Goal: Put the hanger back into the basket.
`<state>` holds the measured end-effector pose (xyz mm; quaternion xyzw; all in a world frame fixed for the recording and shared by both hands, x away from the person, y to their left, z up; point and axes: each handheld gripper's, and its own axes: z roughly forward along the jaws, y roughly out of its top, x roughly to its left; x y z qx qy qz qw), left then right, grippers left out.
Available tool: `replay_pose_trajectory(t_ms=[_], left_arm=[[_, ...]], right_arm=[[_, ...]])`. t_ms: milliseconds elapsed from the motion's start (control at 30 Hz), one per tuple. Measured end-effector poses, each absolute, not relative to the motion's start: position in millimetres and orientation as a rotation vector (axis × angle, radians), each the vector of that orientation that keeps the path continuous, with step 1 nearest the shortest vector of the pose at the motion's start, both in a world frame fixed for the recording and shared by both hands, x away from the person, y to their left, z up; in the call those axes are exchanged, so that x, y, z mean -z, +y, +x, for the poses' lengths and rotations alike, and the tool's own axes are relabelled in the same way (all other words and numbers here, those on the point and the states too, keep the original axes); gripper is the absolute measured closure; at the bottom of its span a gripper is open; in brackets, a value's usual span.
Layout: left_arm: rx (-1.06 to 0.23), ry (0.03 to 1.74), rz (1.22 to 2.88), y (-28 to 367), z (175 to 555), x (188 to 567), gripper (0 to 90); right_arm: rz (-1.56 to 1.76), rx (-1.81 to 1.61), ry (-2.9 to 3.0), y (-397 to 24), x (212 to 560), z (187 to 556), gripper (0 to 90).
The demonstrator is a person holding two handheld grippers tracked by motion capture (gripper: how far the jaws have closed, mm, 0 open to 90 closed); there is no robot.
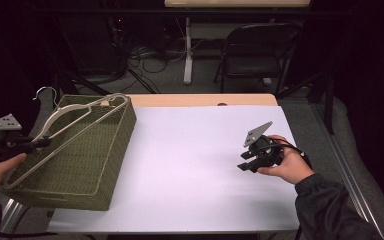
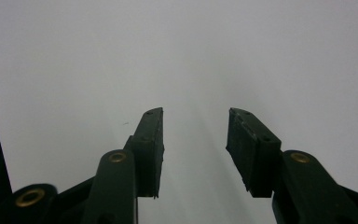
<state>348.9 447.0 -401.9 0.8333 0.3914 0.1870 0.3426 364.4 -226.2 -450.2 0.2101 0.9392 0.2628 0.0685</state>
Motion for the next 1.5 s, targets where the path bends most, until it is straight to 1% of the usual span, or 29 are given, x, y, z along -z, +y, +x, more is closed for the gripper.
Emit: replay_pose_trajectory(t_ms=[100, 167, 233, 367, 633, 767, 867, 967, 1033, 1200, 1267, 1367, 1400, 1500], left_arm=[[-0.489, 1.039, 2.173, 451, 350, 407, 87.2], [-0.483, 1.044, 2.164, 452, 351, 410, 87.2], [-0.477, 1.034, 2.182, 450, 353, 412, 87.2], [-0.467, 1.031, 2.223, 443, 360, 420, 87.1], [-0.42, 1.051, 2.265, 428, 372, 450, 87.0], [-0.414, 1.091, 2.251, 433, 372, 463, 87.0], [-0.415, 1.122, 2.302, 433, 372, 471, 86.7], [-0.412, 1.128, 2.359, 429, 374, 473, 85.9], [-0.407, 1.13, 2.388, 427, 375, 473, 85.1], [-0.397, 1.166, 2.362, 429, 374, 475, 83.4], [-0.404, 1.186, 2.348, 431, 373, 475, 80.3], [-0.429, 1.184, 2.324, 433, 369, 474, 71.1], [-0.446, 1.181, 2.303, 433, 367, 473, 69.4], [-0.503, 1.154, 2.252, 435, 361, 465, 56.0]], right_arm=[[0.637, -0.834, 2.798, -224, 454, 364, 56.1], [0.623, -0.785, 2.825, -225, 451, 364, 56.1], [0.64, -0.831, 2.806, -226, 454, 364, 56.1], [0.653, -0.803, 2.814, -227, 454, 364, 56.1], [0.645, -0.816, 2.823, -229, 457, 364, 56.1], [0.66, -0.843, 2.799, -231, 457, 363, 56.1], [0.661, -0.828, 2.808, -232, 457, 363, 56.0], [0.672, -0.852, 2.793, -232, 461, 362, 56.0], [0.661, -0.801, 2.823, -232, 459, 362, 56.0], [0.664, -0.818, 2.805, -233, 460, 361, 56.0], [0.654, -0.789, 2.834, -234, 459, 361, 56.0], [0.666, -0.848, 2.795, -235, 462, 360, 55.8], [0.668, -0.852, 2.792, -235, 462, 360, 55.8], [0.667, -0.853, 2.787, -235, 461, 359, 55.5]])
